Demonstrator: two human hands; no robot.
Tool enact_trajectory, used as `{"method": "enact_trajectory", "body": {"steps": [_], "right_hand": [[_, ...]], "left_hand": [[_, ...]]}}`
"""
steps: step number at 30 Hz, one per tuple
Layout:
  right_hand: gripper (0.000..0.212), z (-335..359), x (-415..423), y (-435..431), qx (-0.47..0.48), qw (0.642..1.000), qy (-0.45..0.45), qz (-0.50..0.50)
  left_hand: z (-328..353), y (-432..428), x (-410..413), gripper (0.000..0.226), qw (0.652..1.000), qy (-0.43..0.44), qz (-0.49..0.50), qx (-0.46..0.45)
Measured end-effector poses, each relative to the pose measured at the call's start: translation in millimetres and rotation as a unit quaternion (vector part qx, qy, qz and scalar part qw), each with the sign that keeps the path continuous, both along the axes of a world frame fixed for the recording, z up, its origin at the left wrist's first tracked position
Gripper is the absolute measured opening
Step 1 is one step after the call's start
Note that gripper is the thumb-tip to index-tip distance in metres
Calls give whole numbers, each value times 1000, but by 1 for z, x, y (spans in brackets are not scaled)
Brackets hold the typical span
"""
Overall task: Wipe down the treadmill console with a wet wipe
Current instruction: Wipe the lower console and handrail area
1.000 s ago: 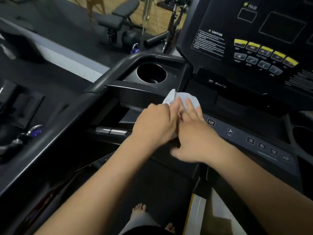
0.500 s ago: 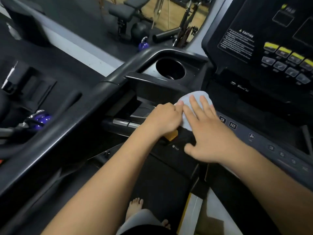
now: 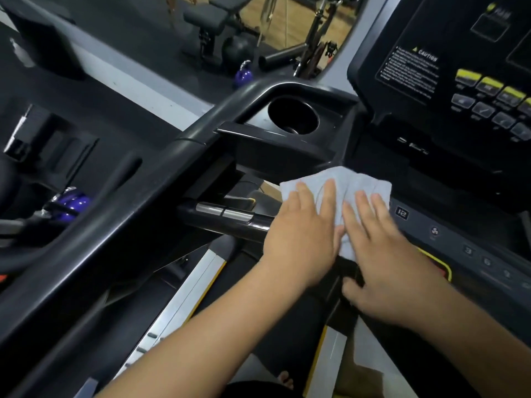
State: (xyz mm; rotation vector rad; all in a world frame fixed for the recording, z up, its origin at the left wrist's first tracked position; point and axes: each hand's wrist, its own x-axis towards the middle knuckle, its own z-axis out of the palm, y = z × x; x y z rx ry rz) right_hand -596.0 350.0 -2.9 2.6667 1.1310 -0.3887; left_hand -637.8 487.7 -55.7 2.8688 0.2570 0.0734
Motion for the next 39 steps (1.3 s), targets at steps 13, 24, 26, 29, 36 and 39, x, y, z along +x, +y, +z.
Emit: {"method": "enact_trajectory", "body": {"steps": [13, 24, 26, 29, 36, 39], "right_hand": [[106, 1, 9, -14, 14, 999, -11, -28], [105, 4, 24, -26, 36, 997, -31, -60], [106, 4, 10, -31, 39, 997, -12, -58], [104, -4, -18, -57, 50, 998, -14, -36], [101, 5, 23, -74, 60, 994, -31, -83], [104, 4, 12, -83, 48, 994, -21, -99]], "left_hand": [[1, -10, 22, 56, 994, -91, -48, 31], [-2, -20, 36, 57, 991, -108, -55, 49], [-5, -22, 24, 57, 990, -111, -66, 48], [-11, -33, -12, 58, 989, -108, -96, 26], [10, -63, 39, 68, 989, -58, -127, 50], [9, -74, 33, 69, 985, -44, -160, 54]]}}
